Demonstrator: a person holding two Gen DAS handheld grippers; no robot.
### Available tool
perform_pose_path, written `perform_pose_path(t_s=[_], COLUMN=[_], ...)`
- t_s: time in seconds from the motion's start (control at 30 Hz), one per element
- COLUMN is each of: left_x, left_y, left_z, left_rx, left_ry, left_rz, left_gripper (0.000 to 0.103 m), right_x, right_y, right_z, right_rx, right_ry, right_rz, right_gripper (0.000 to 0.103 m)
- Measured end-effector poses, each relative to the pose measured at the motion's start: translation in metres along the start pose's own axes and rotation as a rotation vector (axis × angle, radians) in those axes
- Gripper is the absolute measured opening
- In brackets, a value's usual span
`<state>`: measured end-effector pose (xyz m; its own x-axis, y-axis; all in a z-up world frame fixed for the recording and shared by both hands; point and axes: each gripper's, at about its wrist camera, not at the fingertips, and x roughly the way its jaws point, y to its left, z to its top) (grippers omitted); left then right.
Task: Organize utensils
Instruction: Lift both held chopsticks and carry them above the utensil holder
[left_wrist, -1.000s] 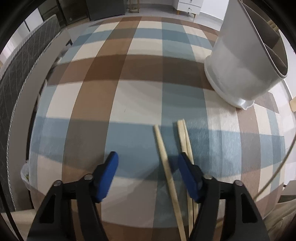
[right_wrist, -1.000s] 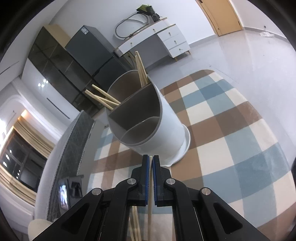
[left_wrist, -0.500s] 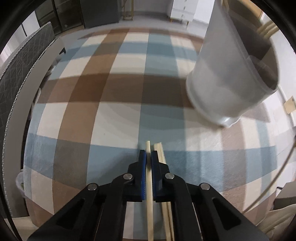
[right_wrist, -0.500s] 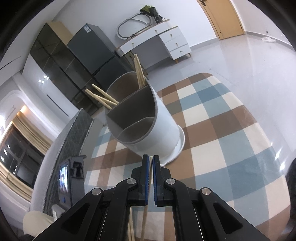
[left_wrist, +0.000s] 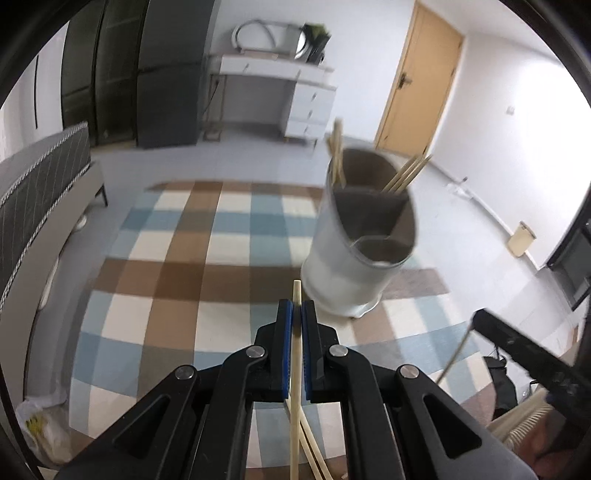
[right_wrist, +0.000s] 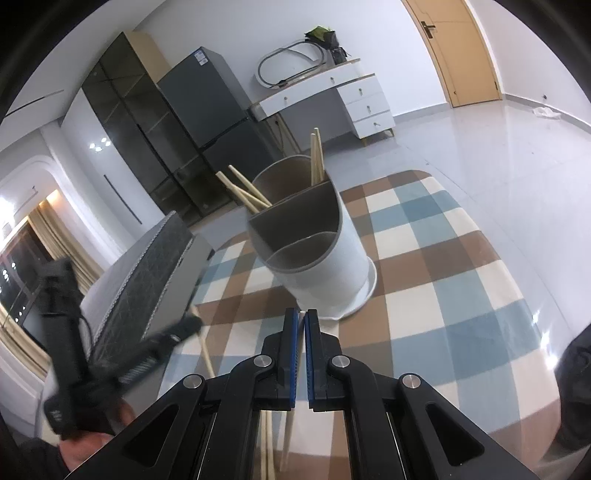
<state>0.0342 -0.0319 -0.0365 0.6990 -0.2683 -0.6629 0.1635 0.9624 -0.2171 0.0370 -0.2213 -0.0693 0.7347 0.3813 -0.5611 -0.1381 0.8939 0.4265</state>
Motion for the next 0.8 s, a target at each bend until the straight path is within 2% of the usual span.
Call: perform_pose_path(t_s=[0.27, 0.8], left_x=[-0.016, -0.026], left_y=[-0.004, -0.022], left_z=[0.003, 0.006], left_rx=[0.007, 0.039], left_ry=[-0.031, 0.026], left_rz=[-0.017, -0.054], left_gripper=[0.001, 0.001], right_x=[-0.016, -0.037], right_y=[0.014, 0.021], right_z=[-0.004, 0.007], right_rx=[-0.051, -0.090], right_ry=[-0.042, -0.120], right_rz=[-0.012, -0.029], right_gripper=[0.003, 0.003])
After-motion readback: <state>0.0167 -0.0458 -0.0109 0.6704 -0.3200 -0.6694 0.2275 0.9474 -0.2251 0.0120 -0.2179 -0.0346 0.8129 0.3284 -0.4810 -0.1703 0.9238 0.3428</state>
